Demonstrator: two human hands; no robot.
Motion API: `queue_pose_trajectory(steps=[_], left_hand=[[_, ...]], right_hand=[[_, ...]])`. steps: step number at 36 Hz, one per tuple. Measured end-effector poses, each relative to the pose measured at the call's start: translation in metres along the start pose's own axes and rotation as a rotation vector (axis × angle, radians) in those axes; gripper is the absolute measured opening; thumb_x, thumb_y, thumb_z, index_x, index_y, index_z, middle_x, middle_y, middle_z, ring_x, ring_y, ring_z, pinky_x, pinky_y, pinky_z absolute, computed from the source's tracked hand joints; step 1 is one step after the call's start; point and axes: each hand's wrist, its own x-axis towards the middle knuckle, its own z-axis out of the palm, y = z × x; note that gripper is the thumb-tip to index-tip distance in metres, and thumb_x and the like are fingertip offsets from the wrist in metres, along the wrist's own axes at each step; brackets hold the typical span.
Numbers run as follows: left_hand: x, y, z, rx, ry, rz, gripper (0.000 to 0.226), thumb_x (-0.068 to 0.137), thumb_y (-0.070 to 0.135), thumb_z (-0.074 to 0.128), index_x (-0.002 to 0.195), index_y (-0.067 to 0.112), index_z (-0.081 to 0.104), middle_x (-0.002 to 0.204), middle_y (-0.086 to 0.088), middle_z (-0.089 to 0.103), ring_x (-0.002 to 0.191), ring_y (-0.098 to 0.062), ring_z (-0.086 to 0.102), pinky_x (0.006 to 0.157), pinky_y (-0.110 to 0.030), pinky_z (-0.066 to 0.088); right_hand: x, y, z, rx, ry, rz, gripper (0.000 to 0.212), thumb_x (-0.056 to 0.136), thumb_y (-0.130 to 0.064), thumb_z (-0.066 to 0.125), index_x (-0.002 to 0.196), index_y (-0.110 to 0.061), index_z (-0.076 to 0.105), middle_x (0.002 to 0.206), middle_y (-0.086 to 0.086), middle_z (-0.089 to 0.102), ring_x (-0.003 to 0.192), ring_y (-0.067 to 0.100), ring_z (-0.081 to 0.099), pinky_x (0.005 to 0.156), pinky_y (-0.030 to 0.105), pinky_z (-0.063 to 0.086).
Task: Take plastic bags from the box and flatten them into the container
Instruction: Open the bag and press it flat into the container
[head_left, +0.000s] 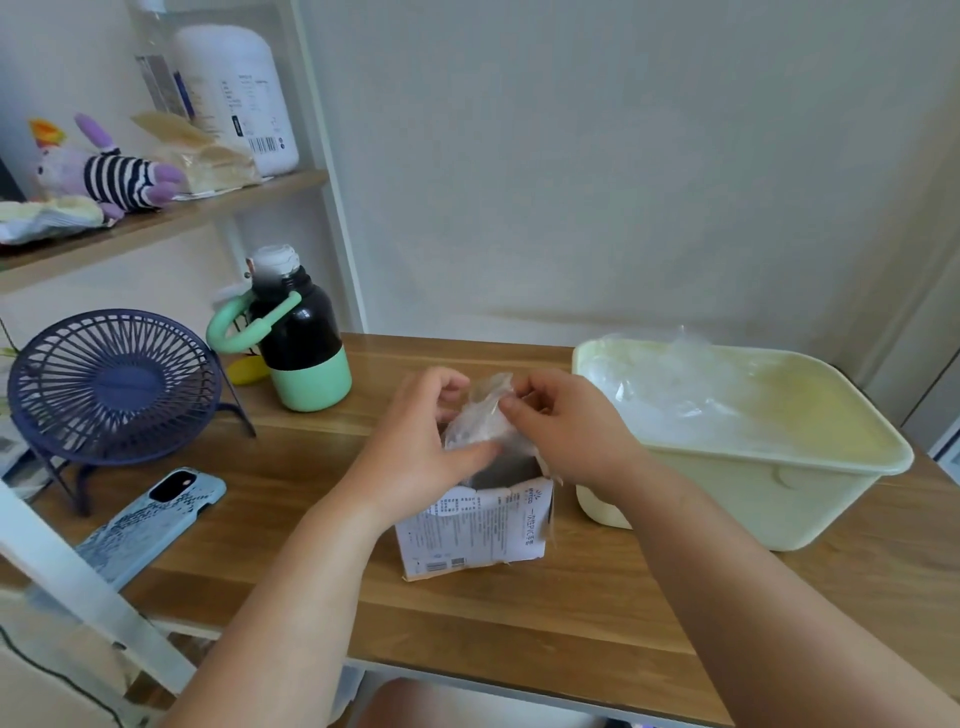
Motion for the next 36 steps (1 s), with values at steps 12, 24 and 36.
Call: queue_pose_trajectory(steps=[12,24,36], left_hand=[[-0.005,0.011,-0.001,-0.012,0.119,0.101,0.046,0.074,0.033,0.081,0.097,0.046,0.043,0.095,0.028,0.060,0.092,0.020,0.051,0.073,0.001,0.039],[-0.006,0.011,0.000,-0.159,0.174,0.084,0.049,0.080,0.015,0.076,0.105,0.044,0.045,0.105,0.021,0.060,0.099,0.012,0.055,0.078,-0.003,0.043],[-0.009,0.015,-0.007,-0.470,-0.035,-0.013,0.036,0.096,-0.003,0.049,0.118,0.025,0.056,0.113,0.013,0.070,0.103,-0.006,0.067,0.079,-0.025,0.055]], right_hand=[[0.004,-0.004,0.000,0.080,0.094,-0.005,0.016,0.097,-0.019,0.051,0.095,-0.006,0.059,0.088,0.011,0.067,0.082,0.029,0.062,0.074,0.039,0.051],[-0.008,-0.011,-0.001,0.112,0.108,-0.031,0.027,0.084,-0.019,0.065,0.105,-0.020,0.047,0.085,-0.006,0.058,0.072,0.007,0.054,0.067,0.020,0.045],[-0.009,-0.009,0.009,0.040,-0.180,0.038,0.024,0.079,-0.032,0.073,0.087,-0.018,0.056,0.076,-0.005,0.060,0.068,0.010,0.059,0.062,0.025,0.049]])
